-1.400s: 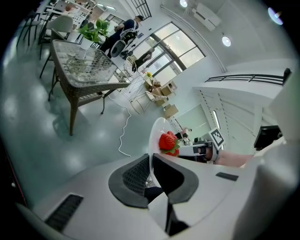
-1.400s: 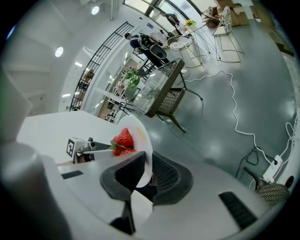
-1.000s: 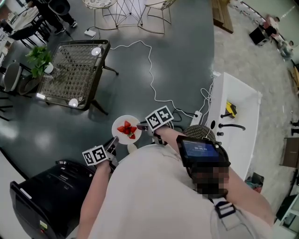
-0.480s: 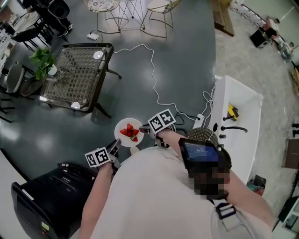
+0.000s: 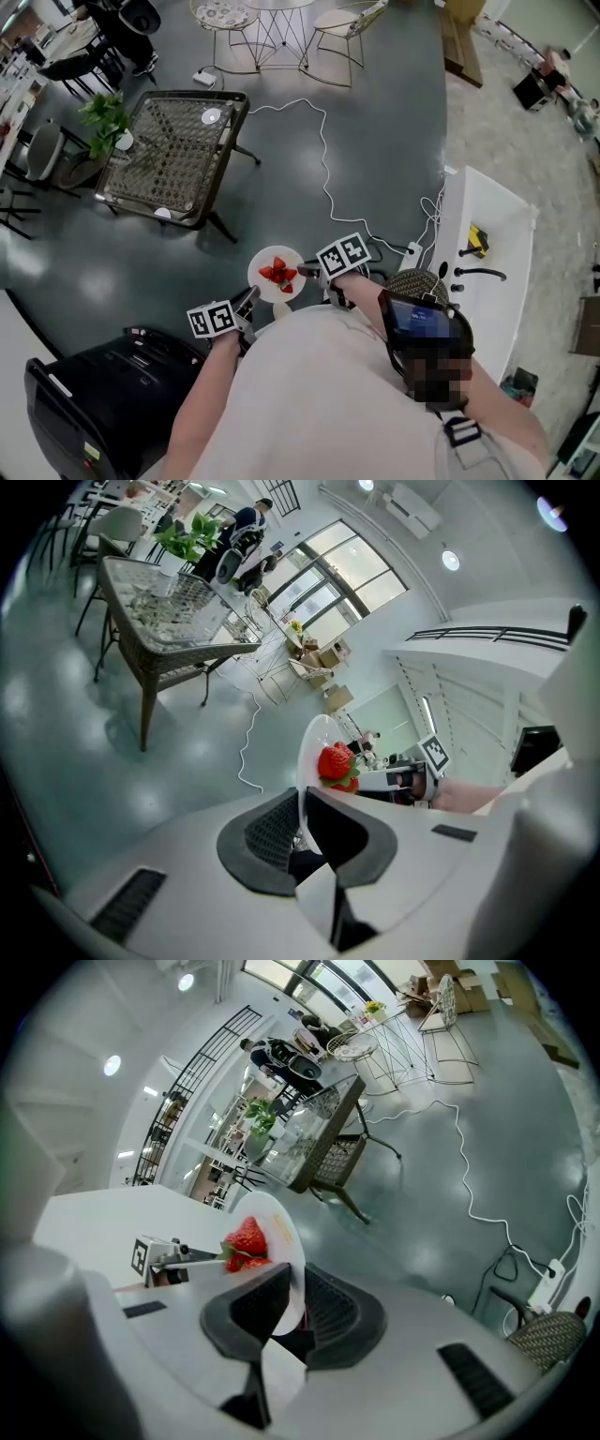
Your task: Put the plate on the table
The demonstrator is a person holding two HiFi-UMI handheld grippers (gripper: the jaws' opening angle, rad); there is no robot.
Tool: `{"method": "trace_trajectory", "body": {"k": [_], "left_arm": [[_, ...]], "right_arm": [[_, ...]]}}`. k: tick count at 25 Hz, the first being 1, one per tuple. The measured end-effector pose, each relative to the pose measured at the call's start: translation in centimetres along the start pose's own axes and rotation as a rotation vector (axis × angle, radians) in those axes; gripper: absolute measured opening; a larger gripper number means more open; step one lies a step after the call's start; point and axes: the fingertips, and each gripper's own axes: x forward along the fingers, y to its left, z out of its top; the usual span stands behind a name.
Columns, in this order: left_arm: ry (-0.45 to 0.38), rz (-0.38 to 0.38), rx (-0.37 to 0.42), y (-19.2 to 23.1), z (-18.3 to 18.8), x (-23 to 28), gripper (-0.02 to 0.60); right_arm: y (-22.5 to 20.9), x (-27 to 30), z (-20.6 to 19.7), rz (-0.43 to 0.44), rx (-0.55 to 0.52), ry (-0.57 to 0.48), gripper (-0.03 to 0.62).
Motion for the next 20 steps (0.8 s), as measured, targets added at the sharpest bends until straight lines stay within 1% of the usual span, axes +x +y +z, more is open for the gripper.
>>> {"method": "trace_trajectory", "body": {"k": [5, 11, 16, 20], "left_arm": [[0.012, -0.012, 0.008, 0.9, -0.6, -0.7, 0.014], [0.010, -0.020, 0.024, 2.6, 0.0, -3.1, 0.014], [-0.003, -0.020, 0.017, 4.5, 0.8, -5.0, 0.014], [-0.020, -0.023, -0.007, 5.6, 1.5, -6.2, 0.014]], "right_arm": [[0.5, 0.9, -0.8, -0.015, 0.010, -0.003, 0.044], [2.5, 3.1, -0.8, -0.025, 0.004, -0.010, 0.044], [4.2, 5.4, -0.3, -0.033, -0.022, 0.001, 0.044], [5.5, 6.5, 0.4, -0.039, -0.042, 0.021, 0.044]]}}
